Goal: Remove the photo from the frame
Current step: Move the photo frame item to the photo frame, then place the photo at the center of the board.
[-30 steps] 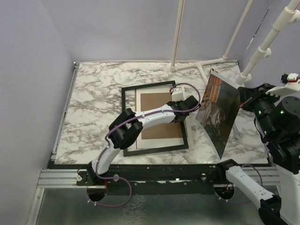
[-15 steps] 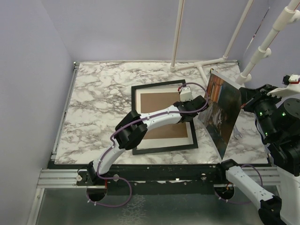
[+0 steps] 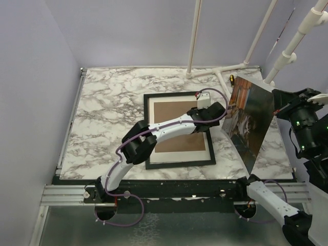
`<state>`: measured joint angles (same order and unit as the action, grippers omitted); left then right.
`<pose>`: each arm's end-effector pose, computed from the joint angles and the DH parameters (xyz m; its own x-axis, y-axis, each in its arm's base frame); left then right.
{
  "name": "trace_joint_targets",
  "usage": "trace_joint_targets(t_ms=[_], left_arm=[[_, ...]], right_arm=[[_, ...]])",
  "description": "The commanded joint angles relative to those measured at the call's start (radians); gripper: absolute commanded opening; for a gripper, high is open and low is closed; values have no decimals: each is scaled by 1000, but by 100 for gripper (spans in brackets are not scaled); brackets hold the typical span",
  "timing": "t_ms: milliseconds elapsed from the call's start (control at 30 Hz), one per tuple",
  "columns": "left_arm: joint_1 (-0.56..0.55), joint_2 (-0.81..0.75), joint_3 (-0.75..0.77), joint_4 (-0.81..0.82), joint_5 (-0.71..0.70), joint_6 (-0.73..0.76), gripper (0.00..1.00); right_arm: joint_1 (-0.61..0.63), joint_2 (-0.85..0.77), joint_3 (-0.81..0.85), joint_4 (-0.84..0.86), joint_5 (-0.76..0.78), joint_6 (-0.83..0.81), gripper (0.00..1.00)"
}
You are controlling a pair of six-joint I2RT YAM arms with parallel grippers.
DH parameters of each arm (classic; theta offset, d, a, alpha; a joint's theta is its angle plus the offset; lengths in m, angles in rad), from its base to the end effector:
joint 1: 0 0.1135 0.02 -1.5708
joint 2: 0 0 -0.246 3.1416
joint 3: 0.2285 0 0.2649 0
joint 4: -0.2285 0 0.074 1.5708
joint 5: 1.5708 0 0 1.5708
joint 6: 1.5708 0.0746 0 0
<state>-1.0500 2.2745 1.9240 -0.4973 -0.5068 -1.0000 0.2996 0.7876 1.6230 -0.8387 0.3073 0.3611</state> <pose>0.2972 -0.4454 0.1644 -0.7053 -0.2490 -0.6637 0.0095 0.9329 -0.3601 0.1214 0.0139 0.5189 -0.0002 0.3524 -0.9359 0.0083 0.9358 0.3524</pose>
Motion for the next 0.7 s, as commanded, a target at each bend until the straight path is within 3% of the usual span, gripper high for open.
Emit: trace_joint_targets(t_ms=[0, 367, 667], left_arm=[[53, -222, -72, 30, 56, 153, 70], [341, -718, -602, 125, 223, 254, 70], [623, -1012, -864, 131, 313, 300, 70]], right_arm=[[-2, 21, 103, -34, -1, -19, 0], [-2, 183, 166, 94, -436, 93, 1], [-2, 434, 133, 465, -856, 379, 1]])
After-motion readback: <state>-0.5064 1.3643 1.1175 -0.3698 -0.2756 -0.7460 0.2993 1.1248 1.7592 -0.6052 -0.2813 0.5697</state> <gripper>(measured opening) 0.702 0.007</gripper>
